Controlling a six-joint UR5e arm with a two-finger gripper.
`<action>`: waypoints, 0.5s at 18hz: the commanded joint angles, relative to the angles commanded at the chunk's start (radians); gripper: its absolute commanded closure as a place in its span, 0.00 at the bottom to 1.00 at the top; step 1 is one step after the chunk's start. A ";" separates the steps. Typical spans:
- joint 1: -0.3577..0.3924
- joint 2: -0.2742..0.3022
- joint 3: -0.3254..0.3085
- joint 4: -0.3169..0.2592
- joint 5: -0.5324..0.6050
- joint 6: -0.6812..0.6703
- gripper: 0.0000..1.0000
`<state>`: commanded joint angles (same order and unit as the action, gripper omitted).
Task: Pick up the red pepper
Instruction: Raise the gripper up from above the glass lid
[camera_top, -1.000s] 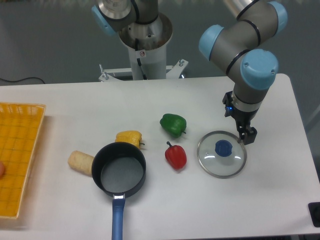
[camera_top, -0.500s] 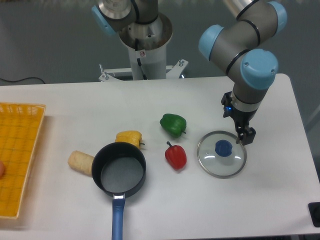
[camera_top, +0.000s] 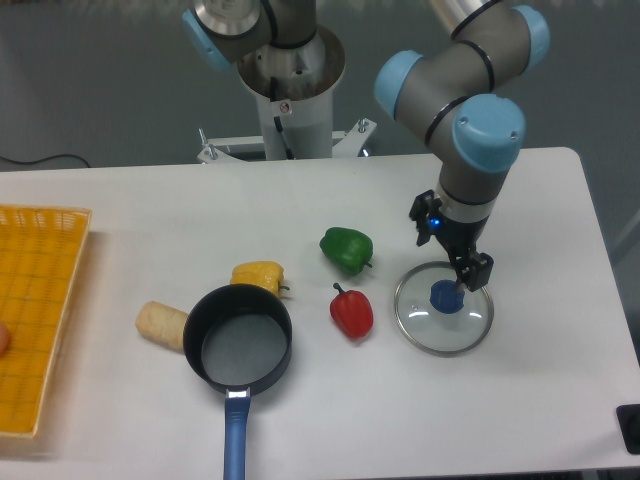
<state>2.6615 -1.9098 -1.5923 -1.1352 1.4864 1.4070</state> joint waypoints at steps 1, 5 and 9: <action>-0.008 0.000 0.002 0.000 0.000 -0.035 0.00; -0.023 -0.005 0.000 0.000 0.000 -0.193 0.00; -0.045 -0.005 -0.023 0.002 0.002 -0.388 0.00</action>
<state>2.6170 -1.9144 -1.6152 -1.1336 1.4880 1.0190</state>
